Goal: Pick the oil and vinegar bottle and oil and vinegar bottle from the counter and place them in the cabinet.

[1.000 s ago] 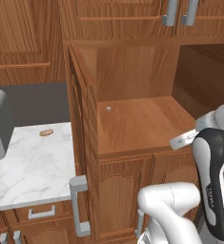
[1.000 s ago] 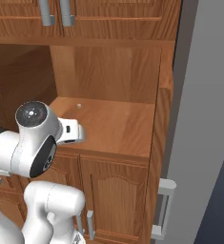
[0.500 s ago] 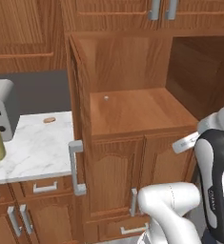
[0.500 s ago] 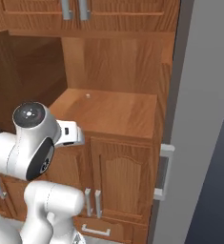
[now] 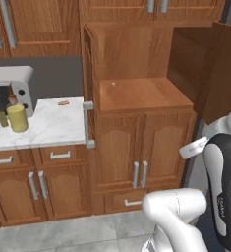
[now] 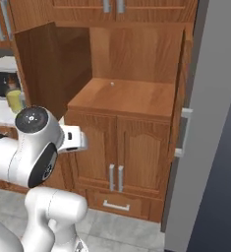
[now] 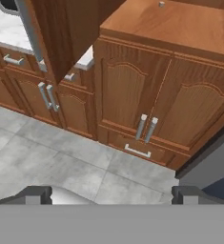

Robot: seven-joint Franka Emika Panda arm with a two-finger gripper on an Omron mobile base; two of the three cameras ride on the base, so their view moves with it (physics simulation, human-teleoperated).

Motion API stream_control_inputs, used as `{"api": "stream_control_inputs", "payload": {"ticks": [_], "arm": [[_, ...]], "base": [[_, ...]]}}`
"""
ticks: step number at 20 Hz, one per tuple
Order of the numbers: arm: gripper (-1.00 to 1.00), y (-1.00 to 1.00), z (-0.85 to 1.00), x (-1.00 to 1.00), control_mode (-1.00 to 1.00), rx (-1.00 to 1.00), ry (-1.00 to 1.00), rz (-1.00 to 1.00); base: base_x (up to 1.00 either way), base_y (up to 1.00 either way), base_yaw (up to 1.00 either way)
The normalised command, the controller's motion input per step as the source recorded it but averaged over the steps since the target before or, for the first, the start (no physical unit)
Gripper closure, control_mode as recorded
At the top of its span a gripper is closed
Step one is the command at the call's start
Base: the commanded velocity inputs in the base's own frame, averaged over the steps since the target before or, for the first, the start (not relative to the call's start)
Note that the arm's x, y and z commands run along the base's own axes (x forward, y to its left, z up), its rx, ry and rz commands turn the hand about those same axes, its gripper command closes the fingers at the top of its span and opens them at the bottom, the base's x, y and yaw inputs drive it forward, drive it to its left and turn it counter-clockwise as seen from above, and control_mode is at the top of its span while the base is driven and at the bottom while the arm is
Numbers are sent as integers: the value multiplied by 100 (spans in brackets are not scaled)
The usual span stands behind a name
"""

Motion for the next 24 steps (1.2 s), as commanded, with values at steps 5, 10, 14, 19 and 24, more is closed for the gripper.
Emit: {"api": "stream_control_inputs", "payload": {"ticks": [5,10,14,19,24], "arm": [[-100,0,0,0,100,0,0,0],[-100,0,0,0,100,0,0,0],[-100,0,0,0,100,0,0,0],[-100,0,0,0,100,0,0,0],[-100,0,0,0,100,0,0,0]], "base": [[-53,95,6],[-37,100,3],[-19,100,1],[27,71,-4],[42,43,-11]]}}
